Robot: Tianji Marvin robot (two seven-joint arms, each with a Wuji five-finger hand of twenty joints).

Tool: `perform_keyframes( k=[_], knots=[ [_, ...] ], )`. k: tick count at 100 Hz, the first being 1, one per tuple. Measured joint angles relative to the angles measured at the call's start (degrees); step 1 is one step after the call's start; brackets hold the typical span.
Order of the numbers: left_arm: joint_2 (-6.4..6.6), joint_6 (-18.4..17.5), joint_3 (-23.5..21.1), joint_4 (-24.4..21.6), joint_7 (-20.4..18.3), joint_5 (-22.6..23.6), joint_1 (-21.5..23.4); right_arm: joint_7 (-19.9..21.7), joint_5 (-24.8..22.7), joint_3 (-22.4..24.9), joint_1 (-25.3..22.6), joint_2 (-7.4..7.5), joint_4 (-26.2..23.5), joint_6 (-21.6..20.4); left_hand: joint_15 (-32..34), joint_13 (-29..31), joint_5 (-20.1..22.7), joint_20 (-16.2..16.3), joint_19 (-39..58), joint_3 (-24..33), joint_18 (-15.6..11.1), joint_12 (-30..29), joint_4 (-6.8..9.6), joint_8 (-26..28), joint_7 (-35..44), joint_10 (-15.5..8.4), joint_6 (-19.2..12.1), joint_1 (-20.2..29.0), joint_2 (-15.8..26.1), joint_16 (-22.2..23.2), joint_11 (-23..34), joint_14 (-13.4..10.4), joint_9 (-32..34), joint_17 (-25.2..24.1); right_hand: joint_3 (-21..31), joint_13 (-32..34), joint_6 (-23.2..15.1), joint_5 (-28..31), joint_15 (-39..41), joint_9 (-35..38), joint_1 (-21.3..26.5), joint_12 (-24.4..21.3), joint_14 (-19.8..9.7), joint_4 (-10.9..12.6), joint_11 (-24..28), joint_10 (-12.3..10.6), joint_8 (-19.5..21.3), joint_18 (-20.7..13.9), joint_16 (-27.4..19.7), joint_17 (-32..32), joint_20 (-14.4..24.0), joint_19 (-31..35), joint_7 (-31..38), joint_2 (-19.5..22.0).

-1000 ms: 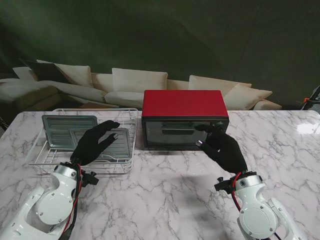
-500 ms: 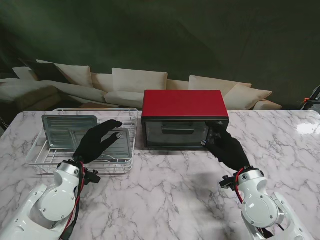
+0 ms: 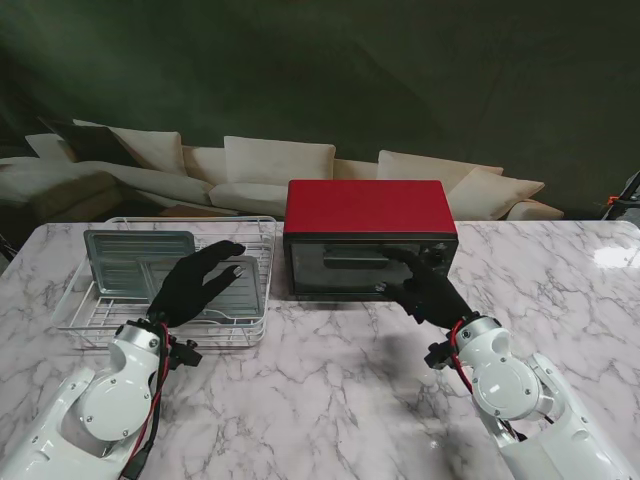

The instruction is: Slide the trays into the oven

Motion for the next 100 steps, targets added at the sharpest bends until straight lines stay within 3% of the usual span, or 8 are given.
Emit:
perform_keyframes(
  k=[48,78,100],
  knots=[
    [0.07,-0.4,0.0,0.2,-0.6,-0.6,0.0,3.5,-0.4,-6.3,7.3,0.24,3.7,4.8,0.0,0.1,0.0,0.0,0.0,0.0,0.5,0.0,0.00,0.0,0.0,0.0,0.0,0.0,0.0,0.0,0.0,0.0,0.0,0.0,-0.9,0.0,-1.4,0.0,0.2,0.0,0.0,-0.1,0.0,0.0,0.0,-0.6,-0.6,0.0,-0.9,0.2,0.0,0.3,0.7,0.0],
    [0.10,-0.5,0.2,0.4,-0.8,-0.6,-0.2,3.6,0.1,-7.2,9.3,0.12,6.1,6.0,0.0,0.1,0.0,0.0,0.0,0.0,0.5,0.0,0.00,0.0,0.0,0.0,0.0,0.0,0.0,0.0,0.0,0.0,0.7,0.2,-1.0,0.0,-1.4,0.0,0.2,0.0,0.0,-0.1,0.0,0.0,0.0,-0.6,-0.7,0.0,-1.4,0.2,0.0,0.3,0.5,0.0],
    [0.10,-0.7,0.2,0.6,-0.7,-0.6,-0.3,3.8,0.5,-7.6,10.2,0.08,7.1,7.0,0.0,0.1,0.0,0.0,0.0,0.0,0.5,0.0,-0.01,0.0,0.0,0.0,0.0,0.0,0.0,0.0,0.0,0.0,0.7,0.3,-1.4,0.0,-5.2,0.0,0.2,0.0,0.0,-0.1,0.0,0.0,0.0,-0.6,-1.9,0.0,-1.4,0.2,-0.1,0.3,0.2,0.0]
  ],
)
